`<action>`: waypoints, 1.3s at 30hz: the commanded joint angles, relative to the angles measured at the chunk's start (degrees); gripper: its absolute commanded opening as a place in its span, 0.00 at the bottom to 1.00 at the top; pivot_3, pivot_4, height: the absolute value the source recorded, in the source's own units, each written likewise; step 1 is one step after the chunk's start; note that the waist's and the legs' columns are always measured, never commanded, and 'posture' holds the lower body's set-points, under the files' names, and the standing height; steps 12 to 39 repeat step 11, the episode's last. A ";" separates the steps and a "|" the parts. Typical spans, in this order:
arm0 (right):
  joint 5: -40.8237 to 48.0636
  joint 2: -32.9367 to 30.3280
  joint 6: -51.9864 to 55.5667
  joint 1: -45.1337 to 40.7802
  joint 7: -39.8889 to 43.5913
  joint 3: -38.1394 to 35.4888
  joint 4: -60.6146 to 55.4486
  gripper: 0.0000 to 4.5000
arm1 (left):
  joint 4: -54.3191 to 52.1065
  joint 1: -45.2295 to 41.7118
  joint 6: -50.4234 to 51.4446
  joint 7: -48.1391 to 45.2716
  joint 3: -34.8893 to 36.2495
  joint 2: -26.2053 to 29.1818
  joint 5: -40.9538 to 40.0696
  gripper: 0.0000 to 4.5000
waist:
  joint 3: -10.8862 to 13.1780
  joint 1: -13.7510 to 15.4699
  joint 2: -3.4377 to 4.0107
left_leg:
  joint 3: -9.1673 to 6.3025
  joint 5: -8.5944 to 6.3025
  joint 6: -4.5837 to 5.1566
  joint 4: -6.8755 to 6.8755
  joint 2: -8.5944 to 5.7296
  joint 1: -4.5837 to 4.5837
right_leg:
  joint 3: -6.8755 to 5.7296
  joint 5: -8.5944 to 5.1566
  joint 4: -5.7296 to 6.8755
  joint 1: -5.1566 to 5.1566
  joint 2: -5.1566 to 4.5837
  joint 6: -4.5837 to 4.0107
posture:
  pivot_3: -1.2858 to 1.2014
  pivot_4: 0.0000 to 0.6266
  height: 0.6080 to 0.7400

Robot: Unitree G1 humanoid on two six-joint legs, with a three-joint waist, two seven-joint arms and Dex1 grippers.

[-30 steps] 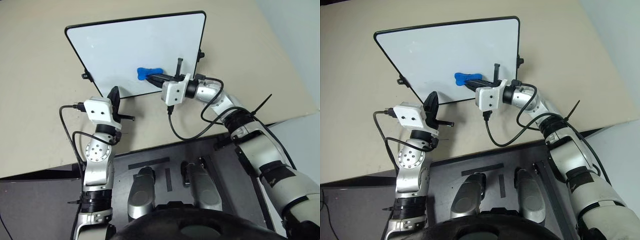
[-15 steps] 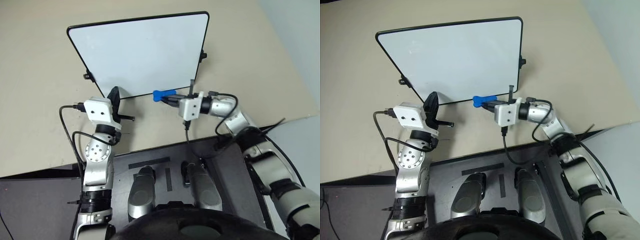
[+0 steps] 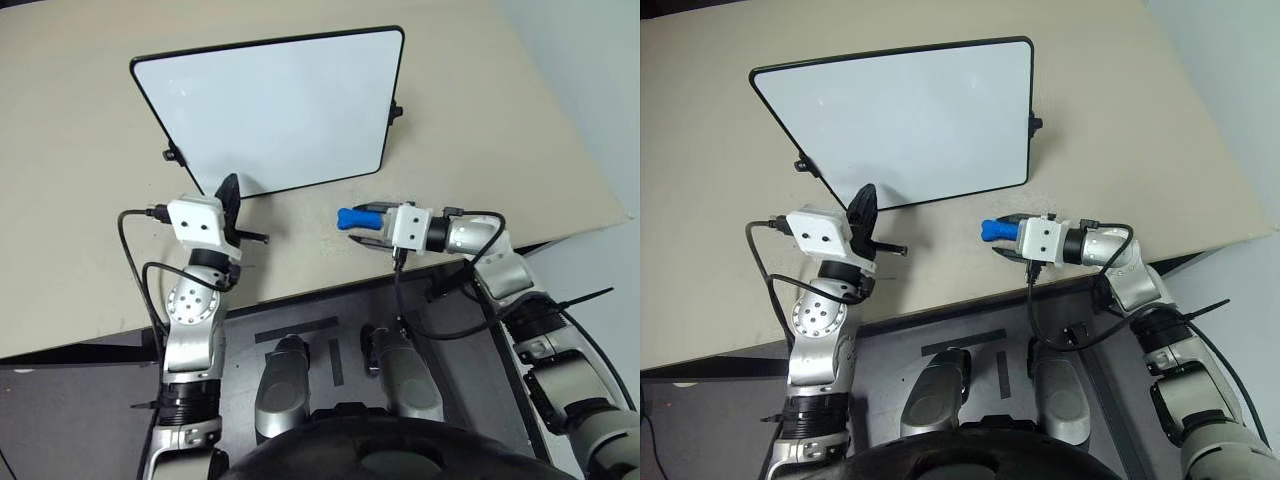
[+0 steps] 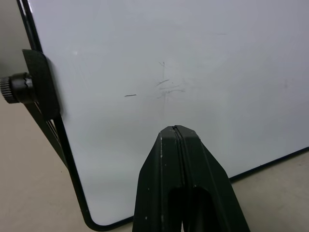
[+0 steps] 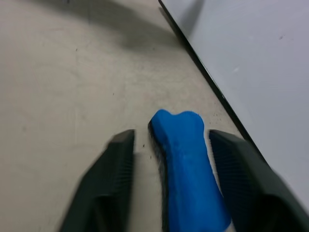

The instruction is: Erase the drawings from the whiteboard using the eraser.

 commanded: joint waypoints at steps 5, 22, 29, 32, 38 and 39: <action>10.10 1.19 8.58 3.70 -3.92 -9.87 -11.32 0.99 | -4.86 1.98 1.50 -0.72 2.04 2.01 -0.79 0.00 | -0.01 0.05 -0.02 | -0.01 -0.12 -0.10 -0.03 -0.05 -0.04 | 0.03 0.09 -0.01 0.00 -0.01 -0.27 | 0.52 0.24 1.00; 18.71 2.45 19.78 10.00 -6.11 -14.95 -19.38 0.99 | -5.72 1.73 3.27 -2.13 2.45 3.90 -1.69 0.00 | -0.01 0.39 -0.02 | 0.08 -0.37 -0.04 -0.05 -0.11 -0.06 | 0.02 -0.16 -0.01 0.00 0.01 -0.30 | 0.52 0.24 1.00; 18.71 2.45 19.78 10.00 -6.11 -14.95 -19.38 0.99 | -5.72 1.73 3.27 -2.13 2.45 3.90 -1.69 0.00 | -0.01 0.39 -0.02 | 0.08 -0.37 -0.04 -0.05 -0.11 -0.06 | 0.02 -0.16 -0.01 0.00 0.01 -0.30 | 0.52 0.24 1.00; 18.71 2.45 19.78 10.00 -6.11 -14.95 -19.38 0.99 | -5.72 1.73 3.27 -2.13 2.45 3.90 -1.69 0.00 | -0.01 0.39 -0.02 | 0.08 -0.37 -0.04 -0.05 -0.11 -0.06 | 0.02 -0.16 -0.01 0.00 0.01 -0.30 | 0.52 0.24 1.00; 18.71 2.45 19.78 10.00 -6.11 -14.95 -19.38 0.99 | -5.72 1.73 3.27 -2.13 2.45 3.90 -1.69 0.00 | -0.01 0.39 -0.02 | 0.08 -0.37 -0.04 -0.05 -0.11 -0.06 | 0.02 -0.16 -0.01 0.00 0.01 -0.30 | 0.52 0.24 1.00; 18.71 2.45 19.78 10.00 -6.11 -14.95 -19.38 0.99 | -5.72 1.73 3.27 -2.13 2.45 3.90 -1.69 0.00 | -0.01 0.39 -0.02 | 0.08 -0.37 -0.04 -0.05 -0.11 -0.06 | 0.02 -0.16 -0.01 0.00 0.01 -0.30 | 0.52 0.24 1.00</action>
